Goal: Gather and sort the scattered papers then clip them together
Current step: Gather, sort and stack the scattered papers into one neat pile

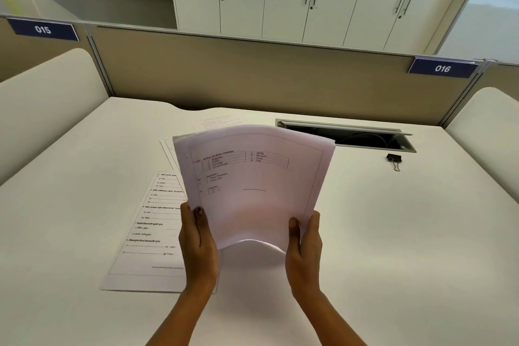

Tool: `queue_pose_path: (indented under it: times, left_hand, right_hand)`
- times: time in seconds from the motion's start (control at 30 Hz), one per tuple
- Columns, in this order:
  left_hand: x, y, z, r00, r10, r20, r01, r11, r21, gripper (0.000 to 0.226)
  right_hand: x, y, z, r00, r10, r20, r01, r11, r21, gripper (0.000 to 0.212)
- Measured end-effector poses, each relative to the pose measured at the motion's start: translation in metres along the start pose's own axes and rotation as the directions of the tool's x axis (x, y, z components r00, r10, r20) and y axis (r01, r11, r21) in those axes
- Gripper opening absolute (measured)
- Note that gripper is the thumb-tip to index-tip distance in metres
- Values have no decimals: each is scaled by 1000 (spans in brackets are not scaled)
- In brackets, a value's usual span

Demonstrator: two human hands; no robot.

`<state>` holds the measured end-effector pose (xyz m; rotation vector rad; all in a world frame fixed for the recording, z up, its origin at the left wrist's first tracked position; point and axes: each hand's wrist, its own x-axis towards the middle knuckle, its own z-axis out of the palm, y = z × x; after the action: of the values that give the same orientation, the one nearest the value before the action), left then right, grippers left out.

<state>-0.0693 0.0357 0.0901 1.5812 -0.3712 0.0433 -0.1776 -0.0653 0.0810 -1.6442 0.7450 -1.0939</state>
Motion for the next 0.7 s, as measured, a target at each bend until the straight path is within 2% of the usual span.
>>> queue_pose_path:
  times: [0.07,0.23,0.3,0.43,0.57,0.7]
  left_hand:
    - [-3,-5,-1,1000,-3,13,3,1000,31,32]
    - [-10,-15,-3,991,-105,83,96,989,109,54]
    - [-11,-13,-3,990,-86,114,70,988,137,55]
    - [-7,-14,-3,989,4,148,-45,962,271,43]
    - [3,-14,-6,980,28,195,-82,958,275,20]
    - [16,-16,-11,974,8,228,-74,957,280,22]
  right_hand:
    - [-2,4,-1,1000,23,19,-23,1000,2,25]
    - [-9,21,-2,990,119,74,-118,993,-19,26]
    - [-10,24,-2,990,113,83,-109,993,-53,26]
    - [-4,25,-5,994,80,69,-70,988,-136,29]
    - [1,28,-12,994,90,66,-80,986,-143,24]
    - [13,33,-20,979,174,109,-159,978,-137,24]
